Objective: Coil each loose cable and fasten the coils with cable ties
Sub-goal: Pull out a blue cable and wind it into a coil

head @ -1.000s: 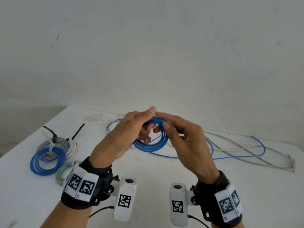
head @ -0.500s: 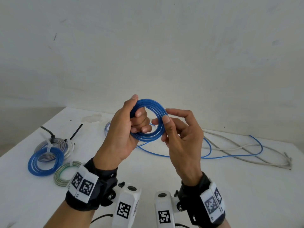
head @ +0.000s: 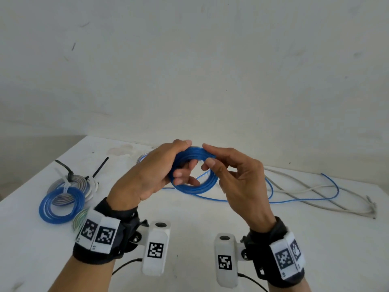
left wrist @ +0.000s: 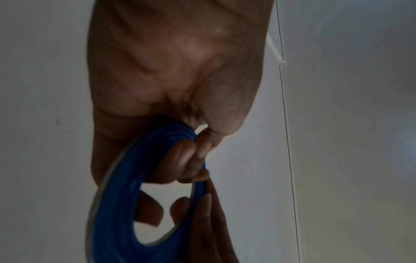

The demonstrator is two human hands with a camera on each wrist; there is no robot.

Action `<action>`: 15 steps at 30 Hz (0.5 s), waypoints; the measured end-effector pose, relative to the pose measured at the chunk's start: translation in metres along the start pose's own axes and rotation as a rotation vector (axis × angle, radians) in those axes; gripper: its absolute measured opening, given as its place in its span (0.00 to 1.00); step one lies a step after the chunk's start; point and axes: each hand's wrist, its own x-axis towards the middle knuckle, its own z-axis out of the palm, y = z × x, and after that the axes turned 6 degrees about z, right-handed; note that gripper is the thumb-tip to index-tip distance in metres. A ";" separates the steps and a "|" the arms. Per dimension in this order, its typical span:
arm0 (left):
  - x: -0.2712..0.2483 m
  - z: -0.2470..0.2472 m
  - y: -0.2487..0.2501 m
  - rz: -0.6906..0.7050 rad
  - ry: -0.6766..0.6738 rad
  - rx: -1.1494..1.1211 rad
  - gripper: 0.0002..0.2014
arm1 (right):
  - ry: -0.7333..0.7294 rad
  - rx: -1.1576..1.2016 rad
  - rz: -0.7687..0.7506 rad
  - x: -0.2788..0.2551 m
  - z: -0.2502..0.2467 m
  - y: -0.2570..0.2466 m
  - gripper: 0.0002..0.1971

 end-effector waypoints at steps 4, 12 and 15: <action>0.001 0.004 -0.002 -0.001 0.042 0.020 0.22 | 0.012 -0.045 0.000 0.001 -0.002 0.000 0.10; 0.006 0.015 -0.003 0.034 0.106 -0.024 0.25 | 0.087 0.006 -0.029 0.000 0.003 0.002 0.03; 0.006 0.016 -0.003 0.047 0.114 -0.028 0.25 | 0.097 0.029 -0.045 0.000 0.005 0.003 0.01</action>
